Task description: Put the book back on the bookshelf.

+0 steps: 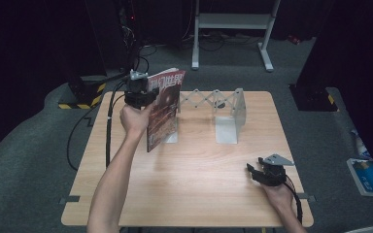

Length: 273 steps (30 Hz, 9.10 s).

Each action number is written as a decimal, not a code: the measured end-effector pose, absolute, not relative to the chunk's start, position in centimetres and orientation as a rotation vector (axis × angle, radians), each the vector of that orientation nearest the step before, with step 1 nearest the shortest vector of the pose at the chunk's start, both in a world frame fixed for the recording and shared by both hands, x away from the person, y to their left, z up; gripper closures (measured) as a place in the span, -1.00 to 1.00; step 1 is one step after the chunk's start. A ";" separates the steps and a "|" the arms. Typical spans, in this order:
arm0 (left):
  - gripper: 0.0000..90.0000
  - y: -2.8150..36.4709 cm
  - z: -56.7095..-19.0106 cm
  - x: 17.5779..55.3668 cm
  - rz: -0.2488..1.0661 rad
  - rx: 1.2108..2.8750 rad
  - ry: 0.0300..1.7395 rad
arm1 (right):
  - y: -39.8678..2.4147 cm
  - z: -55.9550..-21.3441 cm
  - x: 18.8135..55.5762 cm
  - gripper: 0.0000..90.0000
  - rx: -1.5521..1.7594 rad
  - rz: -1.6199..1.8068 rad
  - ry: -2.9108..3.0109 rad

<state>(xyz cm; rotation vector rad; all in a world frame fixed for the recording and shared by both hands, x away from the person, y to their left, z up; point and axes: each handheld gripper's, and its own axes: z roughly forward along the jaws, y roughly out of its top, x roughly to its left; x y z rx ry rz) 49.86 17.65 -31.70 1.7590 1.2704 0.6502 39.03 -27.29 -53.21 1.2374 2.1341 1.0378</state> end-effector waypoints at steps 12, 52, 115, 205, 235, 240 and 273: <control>0.84 17.3 -32.0 50.2 0.620 1.862 1.319 | -27.3 -53.2 39.0 -0.08 1.234 1.035 2.136; 0.87 17.1 -30.4 49.5 0.617 1.903 1.277 | -27.3 -53.2 39.1 -0.08 1.224 1.040 2.136; 0.87 17.9 -32.0 48.5 0.574 1.921 1.283 | -27.3 -53.2 39.1 -0.08 1.226 1.044 2.140; 0.29 20.6 -34.4 47.4 0.674 1.876 1.331 | -27.3 -53.3 39.0 -0.09 1.227 1.046 2.135; -0.13 21.9 -34.3 46.1 0.623 1.753 1.261 | -27.3 -53.3 39.0 -0.09 1.230 1.048 2.135; -0.14 22.1 -34.2 45.8 0.620 1.739 1.254 | -27.3 -53.3 39.0 -0.09 1.230 1.048 2.134; -0.17 24.6 -34.3 42.8 0.624 1.647 1.219 | -27.3 -53.3 39.0 -0.10 1.224 1.049 2.134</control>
